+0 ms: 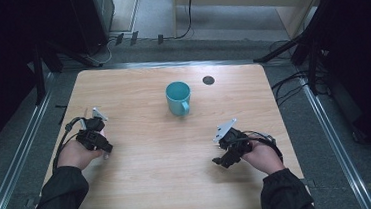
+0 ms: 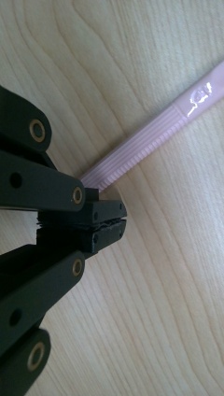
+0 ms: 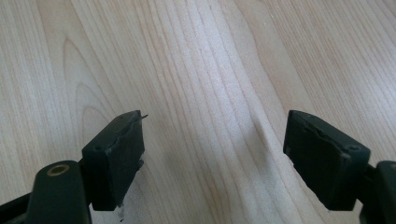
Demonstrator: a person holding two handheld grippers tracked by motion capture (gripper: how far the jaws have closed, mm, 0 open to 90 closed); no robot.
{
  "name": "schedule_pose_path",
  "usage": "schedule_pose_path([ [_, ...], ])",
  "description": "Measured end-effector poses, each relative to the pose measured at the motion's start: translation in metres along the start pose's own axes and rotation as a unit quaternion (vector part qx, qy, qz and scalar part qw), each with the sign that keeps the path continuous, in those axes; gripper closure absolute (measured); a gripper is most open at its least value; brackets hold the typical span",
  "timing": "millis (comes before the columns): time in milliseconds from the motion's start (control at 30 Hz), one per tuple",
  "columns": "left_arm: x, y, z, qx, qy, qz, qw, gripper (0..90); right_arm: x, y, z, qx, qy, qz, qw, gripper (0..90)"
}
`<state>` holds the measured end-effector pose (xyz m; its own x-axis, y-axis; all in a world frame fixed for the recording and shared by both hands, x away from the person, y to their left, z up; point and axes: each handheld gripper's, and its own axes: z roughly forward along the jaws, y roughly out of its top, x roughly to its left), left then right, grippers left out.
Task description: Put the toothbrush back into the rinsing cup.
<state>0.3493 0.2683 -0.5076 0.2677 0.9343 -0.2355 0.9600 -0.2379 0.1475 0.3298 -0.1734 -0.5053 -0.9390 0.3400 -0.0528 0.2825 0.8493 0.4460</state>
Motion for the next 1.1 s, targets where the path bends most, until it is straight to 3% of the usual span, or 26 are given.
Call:
schedule_pose_path([
  [133, 0.004, -0.004, -0.001, 0.003, 0.007, -0.002, 1.0, 89.0, 0.0, 0.002, 0.001, 0.0, 0.001, -0.003, 1.0, 20.3],
  [667, 0.019, -0.016, -0.011, -0.004, -0.001, -0.025, 0.9997, 86.8, -0.001, 0.007, 0.004, 0.002, 0.006, -0.01, 0.9999, 20.3],
  [1100, 0.025, -0.004, -0.027, -0.028, 0.008, -0.051, 0.9983, 80.7, 0.0, 0.008, 0.006, 0.006, 0.006, -0.012, 0.9999, 20.4],
])
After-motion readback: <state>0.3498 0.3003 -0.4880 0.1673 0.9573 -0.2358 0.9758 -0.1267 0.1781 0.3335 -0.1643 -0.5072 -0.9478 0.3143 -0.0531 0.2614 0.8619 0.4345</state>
